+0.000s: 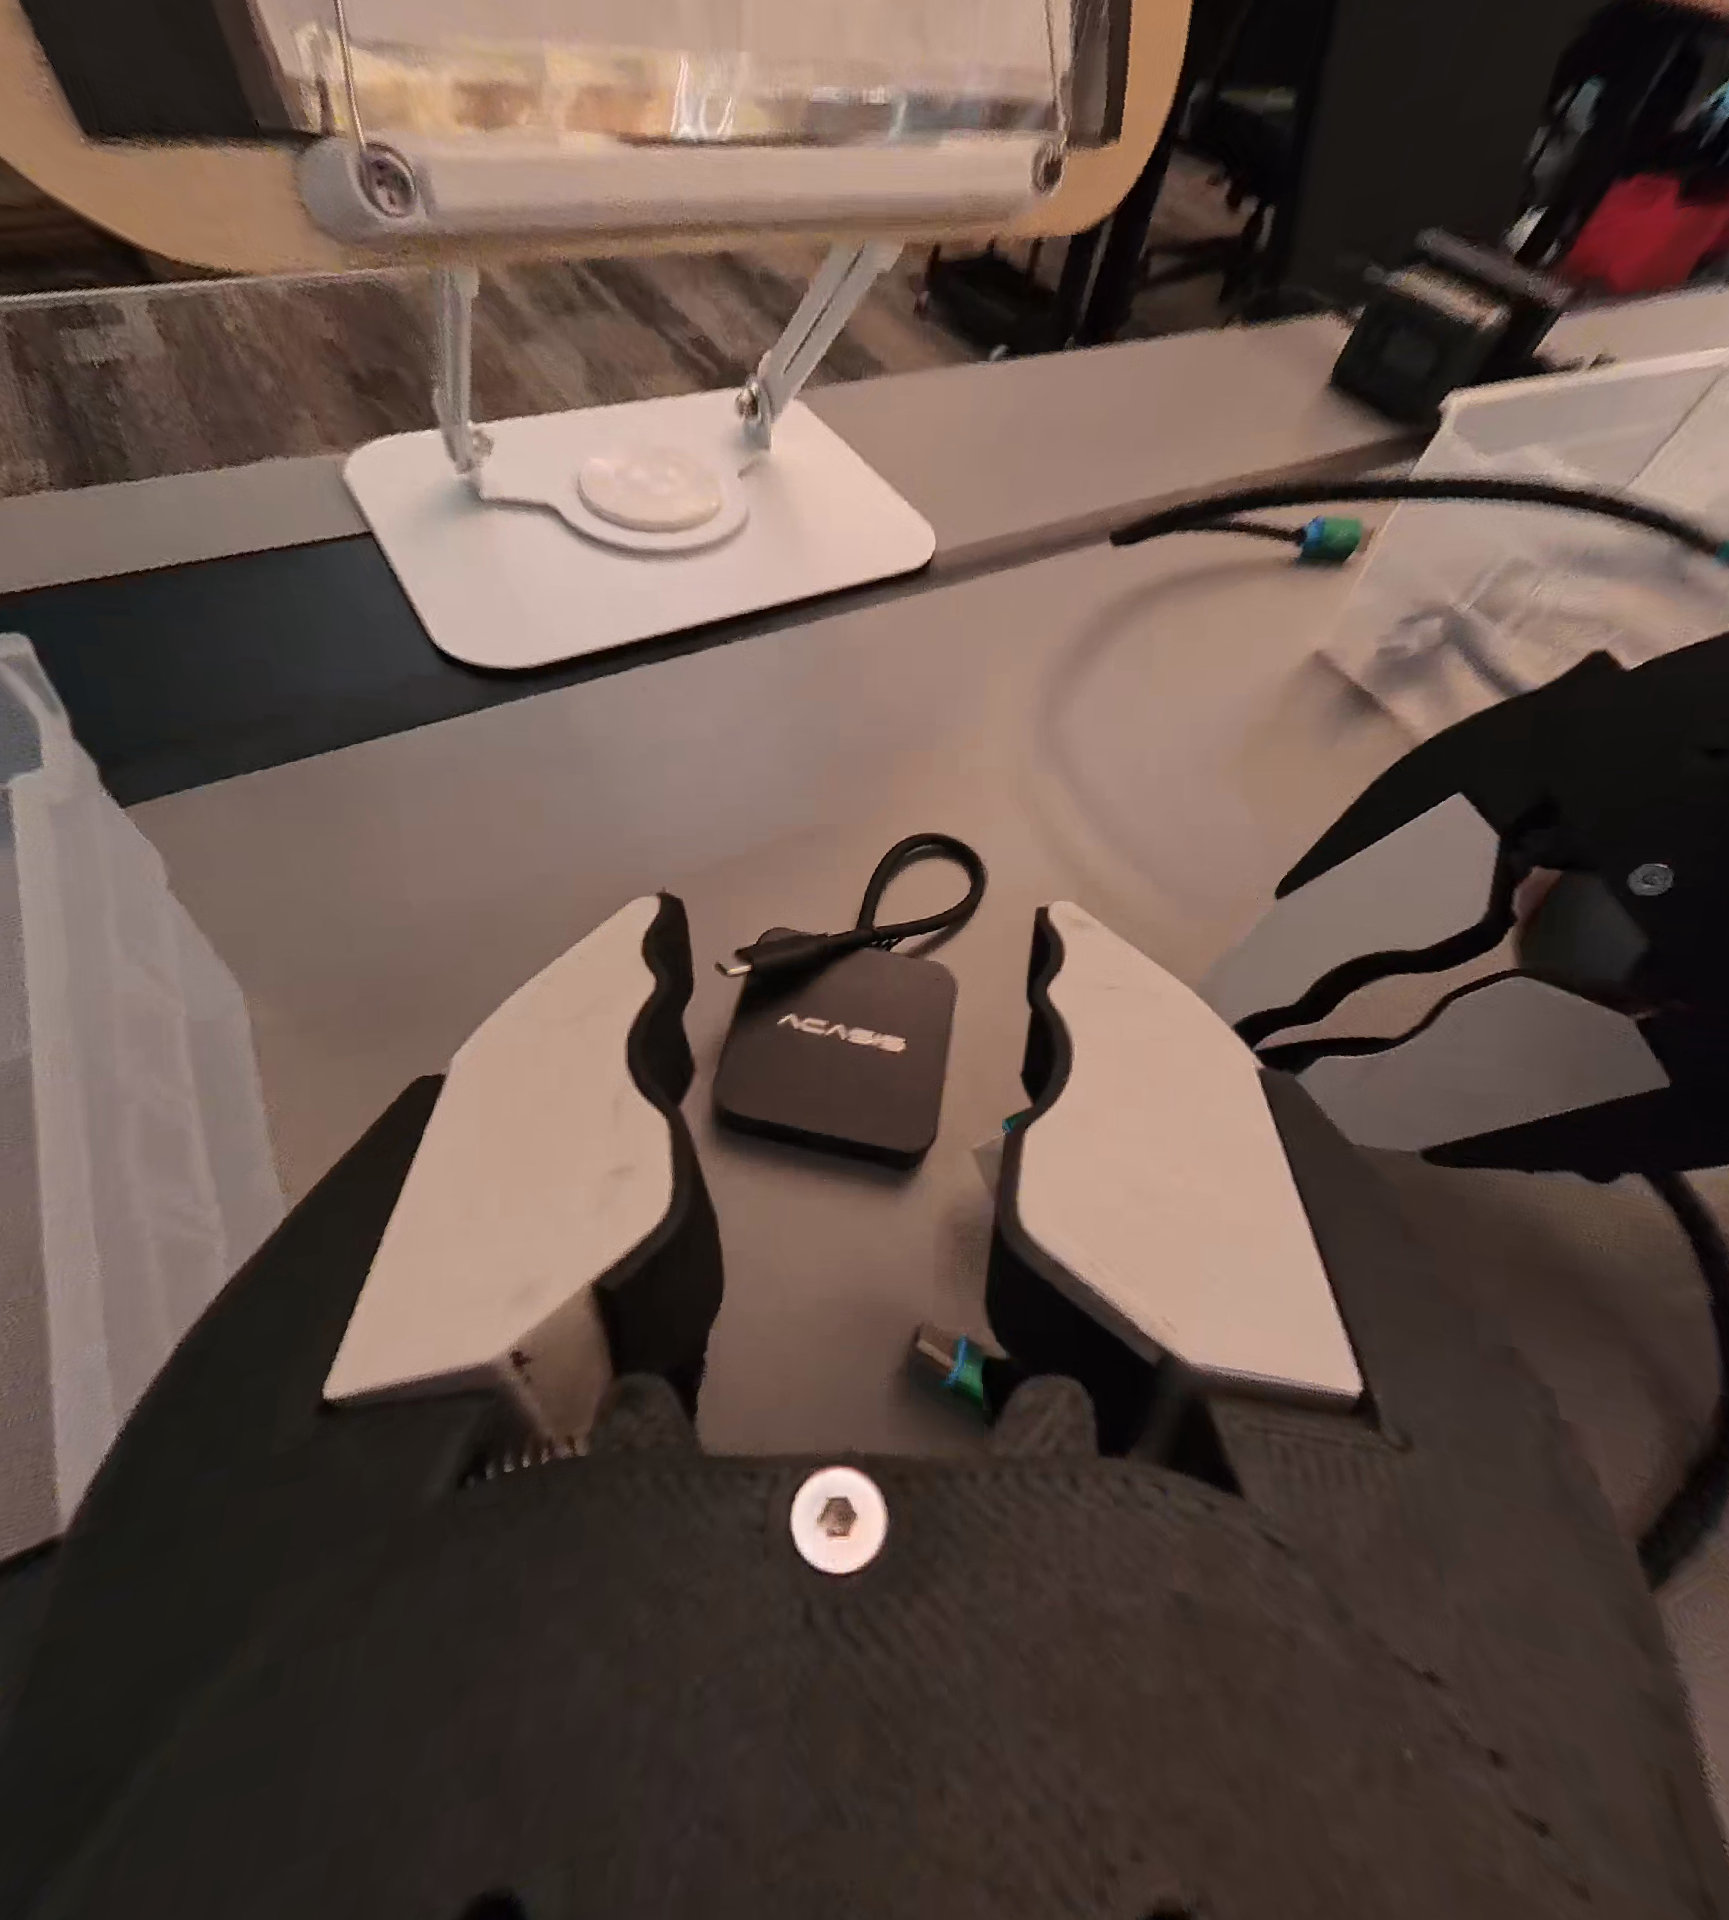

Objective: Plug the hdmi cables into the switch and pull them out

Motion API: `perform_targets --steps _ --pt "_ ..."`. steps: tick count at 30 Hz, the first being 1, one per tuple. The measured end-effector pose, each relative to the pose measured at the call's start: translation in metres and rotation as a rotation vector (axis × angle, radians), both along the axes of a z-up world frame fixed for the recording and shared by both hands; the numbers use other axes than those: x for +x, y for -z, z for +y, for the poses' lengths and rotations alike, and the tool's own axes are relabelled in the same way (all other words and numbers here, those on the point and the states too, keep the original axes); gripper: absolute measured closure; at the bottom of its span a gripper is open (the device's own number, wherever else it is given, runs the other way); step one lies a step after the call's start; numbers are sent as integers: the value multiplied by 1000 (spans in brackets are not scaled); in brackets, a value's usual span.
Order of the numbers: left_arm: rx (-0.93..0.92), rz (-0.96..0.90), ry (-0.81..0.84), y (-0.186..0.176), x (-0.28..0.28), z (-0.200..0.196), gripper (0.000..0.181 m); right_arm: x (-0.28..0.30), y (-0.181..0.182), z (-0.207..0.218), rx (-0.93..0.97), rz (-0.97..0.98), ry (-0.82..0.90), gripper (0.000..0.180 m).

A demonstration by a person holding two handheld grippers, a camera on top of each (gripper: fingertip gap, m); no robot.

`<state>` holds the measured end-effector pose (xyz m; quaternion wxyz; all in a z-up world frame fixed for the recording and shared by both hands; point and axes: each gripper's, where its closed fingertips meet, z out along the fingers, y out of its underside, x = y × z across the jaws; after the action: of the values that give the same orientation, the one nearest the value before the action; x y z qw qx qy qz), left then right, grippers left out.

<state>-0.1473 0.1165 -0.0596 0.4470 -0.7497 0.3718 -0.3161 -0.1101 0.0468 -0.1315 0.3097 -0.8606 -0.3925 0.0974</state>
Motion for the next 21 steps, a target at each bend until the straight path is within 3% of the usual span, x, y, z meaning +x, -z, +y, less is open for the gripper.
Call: perform_targets --steps 1,9,12,17,21 --pt "-26 -37 18 -4 1 -3 119 -2 -8 -2 10 7 -5 173" --pt "-360 -398 308 -39 16 -40 108 3 -78 -5 193 32 90 173" --pt "-401 -525 339 -55 12 -40 111 5 -96 0 285 76 110 174" --pt "-366 -634 373 -76 6 -45 115 7 -108 8 377 165 138 173" --pt "-432 -582 398 -65 15 -54 121 0 -121 5 469 185 97 173"
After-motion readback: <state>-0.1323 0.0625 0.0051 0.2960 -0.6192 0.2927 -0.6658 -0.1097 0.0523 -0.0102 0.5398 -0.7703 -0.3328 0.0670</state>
